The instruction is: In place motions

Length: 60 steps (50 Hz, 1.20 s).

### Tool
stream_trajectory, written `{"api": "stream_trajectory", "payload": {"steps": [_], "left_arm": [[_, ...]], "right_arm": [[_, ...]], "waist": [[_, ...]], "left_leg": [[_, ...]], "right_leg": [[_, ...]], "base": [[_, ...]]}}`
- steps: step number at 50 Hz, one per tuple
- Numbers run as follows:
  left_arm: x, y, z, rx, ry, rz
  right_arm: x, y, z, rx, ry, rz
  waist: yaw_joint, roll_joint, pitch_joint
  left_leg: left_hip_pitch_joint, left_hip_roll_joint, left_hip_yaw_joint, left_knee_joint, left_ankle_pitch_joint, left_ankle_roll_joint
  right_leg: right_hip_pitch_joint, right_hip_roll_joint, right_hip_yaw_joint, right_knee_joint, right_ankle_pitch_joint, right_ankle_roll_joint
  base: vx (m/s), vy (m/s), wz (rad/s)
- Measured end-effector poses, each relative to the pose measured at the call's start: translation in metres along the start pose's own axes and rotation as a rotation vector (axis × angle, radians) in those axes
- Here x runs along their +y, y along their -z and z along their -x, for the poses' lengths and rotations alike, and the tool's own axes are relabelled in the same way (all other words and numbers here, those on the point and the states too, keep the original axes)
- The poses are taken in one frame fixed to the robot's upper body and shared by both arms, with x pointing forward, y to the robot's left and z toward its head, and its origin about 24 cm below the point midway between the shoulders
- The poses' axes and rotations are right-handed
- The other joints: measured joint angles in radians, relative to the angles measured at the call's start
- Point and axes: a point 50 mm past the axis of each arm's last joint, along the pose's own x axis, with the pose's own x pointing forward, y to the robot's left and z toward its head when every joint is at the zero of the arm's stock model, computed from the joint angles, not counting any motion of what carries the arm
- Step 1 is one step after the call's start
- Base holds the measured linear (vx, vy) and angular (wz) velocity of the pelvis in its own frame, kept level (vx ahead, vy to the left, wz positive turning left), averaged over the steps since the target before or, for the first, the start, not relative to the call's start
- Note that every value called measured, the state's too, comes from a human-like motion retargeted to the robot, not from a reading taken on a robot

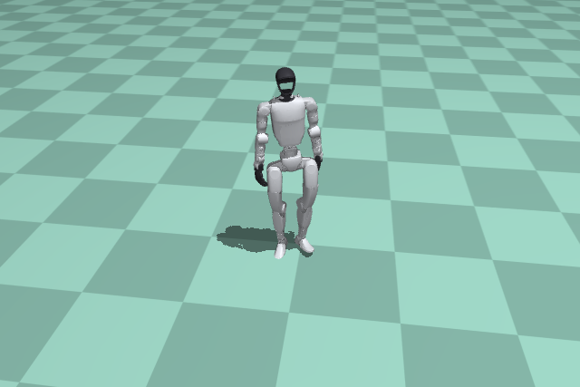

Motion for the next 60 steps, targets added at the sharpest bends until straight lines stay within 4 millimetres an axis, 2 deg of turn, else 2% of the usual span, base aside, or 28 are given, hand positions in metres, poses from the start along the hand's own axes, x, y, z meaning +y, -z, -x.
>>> {"api": "stream_trajectory", "payload": {"steps": [5, 8, 10, 12, 15, 20, 23, 31, 39, 45, 52, 60], "left_arm": [[0.004, -0.005, 0.001, -0.017, -0.005, -0.010], [0.007, -0.013, 0.002, -0.046, -0.009, -0.012], [0.009, -0.019, 0.003, -0.070, -0.014, -0.008], [0.011, -0.025, 0.004, -0.098, -0.021, 0.005], [0.014, -0.031, 0.005, -0.129, -0.028, 0.031], [0.020, -0.031, 0.007, -0.126, -0.046, 0.035], [0.022, -0.026, 0.007, -0.104, -0.057, 0.041], [0.018, -0.001, 0.004, -0.022, -0.053, 0.111], [0.006, 0.029, 0.001, 0.068, -0.052, 0.188], [-0.007, 0.045, -0.001, 0.118, -0.024, 0.236], [-0.012, 0.045, -0.002, 0.118, -0.007, 0.256], [0.000, 0.027, -0.001, 0.045, -0.030, 0.306]], "right_arm": [[0.000, 0.002, 0.000, 0.001, 0.002, -0.012], [0.001, 0.007, 0.000, 0.016, 0.006, -0.023], [0.002, 0.014, -0.001, 0.036, 0.015, -0.035], [0.004, 0.022, -0.001, 0.064, 0.030, -0.046], [0.005, 0.034, -0.001, 0.112, 0.040, -0.038], [0.008, 0.048, 0.000, 0.168, 0.024, -0.044], [0.006, 0.049, 0.001, 0.173, 0.026, -0.060], [-0.010, 0.031, 0.001, 0.103, 0.077, -0.059], [-0.022, -0.006, 0.004, -0.038, 0.124, -0.035], [-0.022, -0.033, 0.006, -0.135, 0.126, 0.002], [-0.011, -0.048, 0.006, -0.192, 0.098, 0.078], [-0.002, -0.030, 0.002, -0.123, 0.069, 0.173]], "waist": [[0.005, 0.000, 0.009], [0.072, -0.001, 0.014], [0.095, -0.002, 0.016], [0.041, -0.004, 0.022], [0.075, -0.006, 0.022], [0.120, -0.011, 0.015], [0.144, -0.015, 0.012], [0.203, -0.026, 0.009], [0.276, -0.049, 0.006], [0.319, -0.063, 0.014], [0.319, -0.070, 0.017], [0.303, -0.078, 0.020]], "left_leg": [[-0.012, -0.004, -0.015, 0.009, 0.004, 0.002], [-0.019, 0.004, 0.017, 0.016, 0.000, -0.001], [-0.026, 0.001, 0.006, 0.020, 0.003, 0.001], [-0.038, -0.025, -0.087, 0.027, 0.016, 0.013], [-0.049, -0.035, -0.116, 0.029, 0.025, 0.020], [-0.075, -0.059, -0.180, 0.032, 0.045, 0.031], [-0.090, -0.074, -0.220, 0.033, 0.058, 0.035], [-0.119, -0.113, -0.315, 0.039, 0.087, 0.039], [-0.144, -0.149, -0.375, 0.041, 0.104, 0.040], [-0.152, -0.165, -0.396, 0.039, 0.109, 0.041], [-0.155, -0.173, -0.412, 0.037, 0.108, 0.043], [-0.154, -0.169, -0.387, 0.052, 0.078, 0.058]], "right_leg": [[0.012, -0.010, -0.027, -0.001, -0.005, 0.010], [0.017, -0.014, 0.007, 0.010, -0.021, 0.023], [0.025, -0.022, -0.005, 0.014, -0.027, 0.031], [0.054, -0.029, -0.101, -0.003, -0.027, 0.032], [0.071, -0.037, -0.127, 0.001, -0.041, 0.045], [0.099, -0.053, -0.196, 0.009, -0.063, 0.069], [0.113, -0.063, -0.239, 0.017, -0.074, 0.085], [0.150, -0.088, -0.353, 0.045, -0.090, 0.125], [0.171, -0.101, -0.439, 0.041, -0.087, 0.147], [0.175, -0.110, -0.471, 0.040, -0.083, 0.156], [0.178, -0.112, -0.492, 0.039, -0.076, 0.162], [0.165, -0.117, -0.468, 0.042, -0.066, 0.158]], "base": [[0.00, 0.02, 0.08], [0.00, 0.08, -0.34], [0.02, 0.10, 0.67], [0.04, 0.11, 1.87], [0.05, 0.15, 0.94], [0.05, 0.17, 1.04], [0.03, 0.18, 1.06], [0.01, 0.17, 0.98], [0.00, 0.11, 0.68], [0.00, 0.07, 0.32], [0.01, 0.02, 0.13], [0.02, -0.02, -0.18]]}}
